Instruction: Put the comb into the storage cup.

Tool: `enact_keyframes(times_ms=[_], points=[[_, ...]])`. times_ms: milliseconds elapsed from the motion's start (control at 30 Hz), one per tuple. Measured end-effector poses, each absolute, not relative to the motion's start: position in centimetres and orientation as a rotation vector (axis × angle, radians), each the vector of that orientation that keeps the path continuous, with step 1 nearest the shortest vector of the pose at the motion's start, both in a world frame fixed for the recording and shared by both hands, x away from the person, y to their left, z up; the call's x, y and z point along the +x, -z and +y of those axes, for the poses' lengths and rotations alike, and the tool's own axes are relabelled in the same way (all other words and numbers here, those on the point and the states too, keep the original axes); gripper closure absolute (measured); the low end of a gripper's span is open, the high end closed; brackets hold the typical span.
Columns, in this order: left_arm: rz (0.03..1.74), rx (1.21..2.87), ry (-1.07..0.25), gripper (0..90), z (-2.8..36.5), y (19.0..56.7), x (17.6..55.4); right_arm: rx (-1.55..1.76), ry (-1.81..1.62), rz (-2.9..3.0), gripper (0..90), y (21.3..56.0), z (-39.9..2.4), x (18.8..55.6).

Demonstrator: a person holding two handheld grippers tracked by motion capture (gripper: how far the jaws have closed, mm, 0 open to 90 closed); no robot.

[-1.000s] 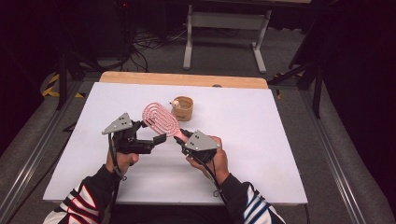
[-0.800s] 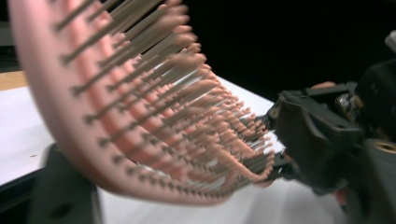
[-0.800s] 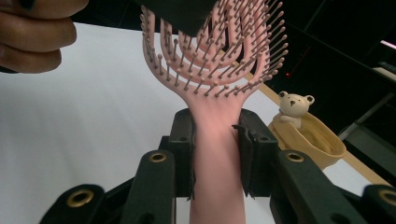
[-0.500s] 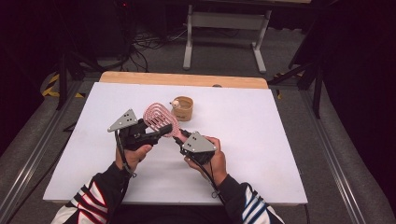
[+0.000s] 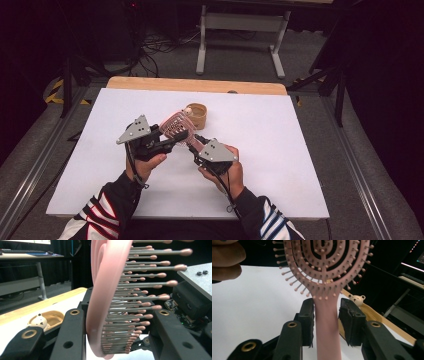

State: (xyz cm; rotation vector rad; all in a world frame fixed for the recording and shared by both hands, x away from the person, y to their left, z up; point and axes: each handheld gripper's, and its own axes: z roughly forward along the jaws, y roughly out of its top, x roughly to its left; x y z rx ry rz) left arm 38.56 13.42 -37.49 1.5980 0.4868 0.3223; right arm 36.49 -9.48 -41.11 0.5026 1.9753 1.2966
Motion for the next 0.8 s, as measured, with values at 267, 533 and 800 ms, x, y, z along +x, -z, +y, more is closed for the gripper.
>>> enact_keyframes(times_ms=[267, 533, 800], points=[[0.523, 1.581, -0.361, 62.7, 15.0, 37.1, 38.6, 0.492, -1.36, 1.954, 55.3, 40.2, -10.6, 36.5], [0.564, 1.584, -0.396, 62.7, 16.6, 37.4, 38.7, 0.494, -1.375, 1.947, 40.8, 39.9, -11.7, 36.3], [0.58, 1.603, -0.419, 62.7, 17.5, 37.7, 38.7, 0.506, -1.388, 1.939, 27.9, 40.1, -13.0, 36.1]])
